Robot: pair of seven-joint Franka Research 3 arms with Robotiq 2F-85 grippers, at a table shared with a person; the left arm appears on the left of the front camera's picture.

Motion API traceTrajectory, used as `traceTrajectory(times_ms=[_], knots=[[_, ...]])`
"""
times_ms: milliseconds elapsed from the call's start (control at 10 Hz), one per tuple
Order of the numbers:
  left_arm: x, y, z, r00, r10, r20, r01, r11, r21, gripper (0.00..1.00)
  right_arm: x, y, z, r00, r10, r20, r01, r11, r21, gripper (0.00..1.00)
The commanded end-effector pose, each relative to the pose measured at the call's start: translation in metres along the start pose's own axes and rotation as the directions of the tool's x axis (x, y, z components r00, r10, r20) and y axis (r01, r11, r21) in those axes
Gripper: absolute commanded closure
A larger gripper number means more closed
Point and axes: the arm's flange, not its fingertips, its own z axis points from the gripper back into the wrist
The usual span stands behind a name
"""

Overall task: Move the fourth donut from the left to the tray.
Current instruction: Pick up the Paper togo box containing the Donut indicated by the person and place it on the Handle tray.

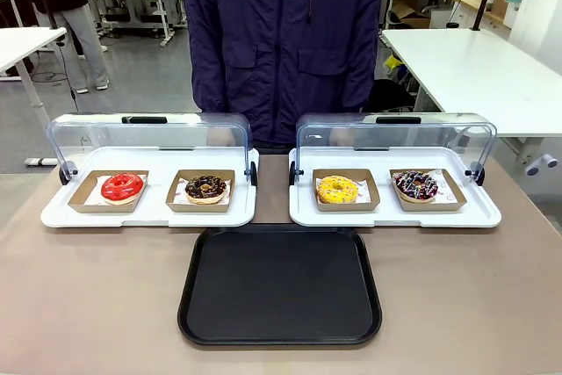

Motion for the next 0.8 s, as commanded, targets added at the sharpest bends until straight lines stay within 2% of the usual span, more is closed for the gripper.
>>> traceTrajectory(times_ms=[0, 700], knots=[[-0.0003, 0.0009, 0.0008, 1.000, -0.017, 0.017, 0.018, 1.000, -0.005, 0.00, 0.0011, -0.0036, -0.0002, 0.999, 0.026, 0.025, -0.026, 1.000, -0.004, 0.00], [-0.0003, 0.0009, 0.0008, 1.000, -0.017, 0.017, 0.018, 1.000, -0.005, 0.00, 0.0011, -0.0036, -0.0002, 0.999, 0.026, 0.025, -0.026, 1.000, -0.004, 0.00]])
